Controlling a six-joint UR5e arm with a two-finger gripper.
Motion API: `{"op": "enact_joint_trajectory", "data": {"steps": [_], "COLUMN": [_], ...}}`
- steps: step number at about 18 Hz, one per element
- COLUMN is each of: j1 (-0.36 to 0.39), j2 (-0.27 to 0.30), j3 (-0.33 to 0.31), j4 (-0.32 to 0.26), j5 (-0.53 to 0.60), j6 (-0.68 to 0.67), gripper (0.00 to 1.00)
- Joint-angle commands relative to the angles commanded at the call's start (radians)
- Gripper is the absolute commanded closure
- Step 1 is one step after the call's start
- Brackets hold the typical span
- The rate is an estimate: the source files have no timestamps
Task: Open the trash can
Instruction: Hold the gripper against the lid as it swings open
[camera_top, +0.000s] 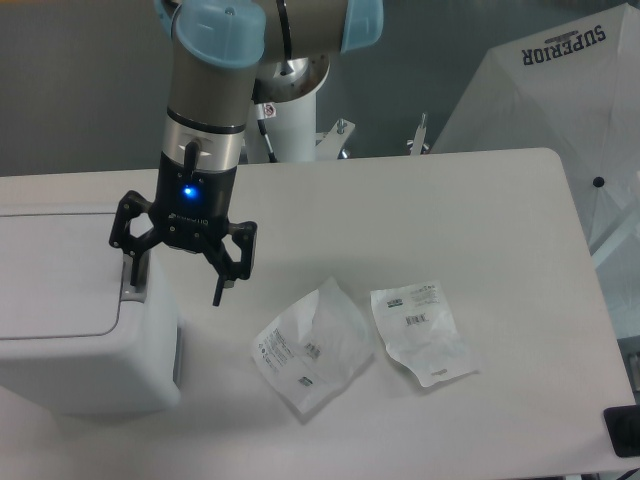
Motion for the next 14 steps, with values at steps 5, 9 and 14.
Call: {"op": "enact_joint_trajectory", "data": {"steps": [5, 9, 14], "j1": [0.000, 0.002, 0.015], "j2": [-0.005, 0.005, 0.012], "j3": [0.000, 0.015, 0.061], "j4": [0.000, -0.002, 0.002], "j5": [0.018, 0.017, 0.031], "j6": [0.000, 0.002, 0.009], "gripper": [0.00, 0.00, 0.00]}}
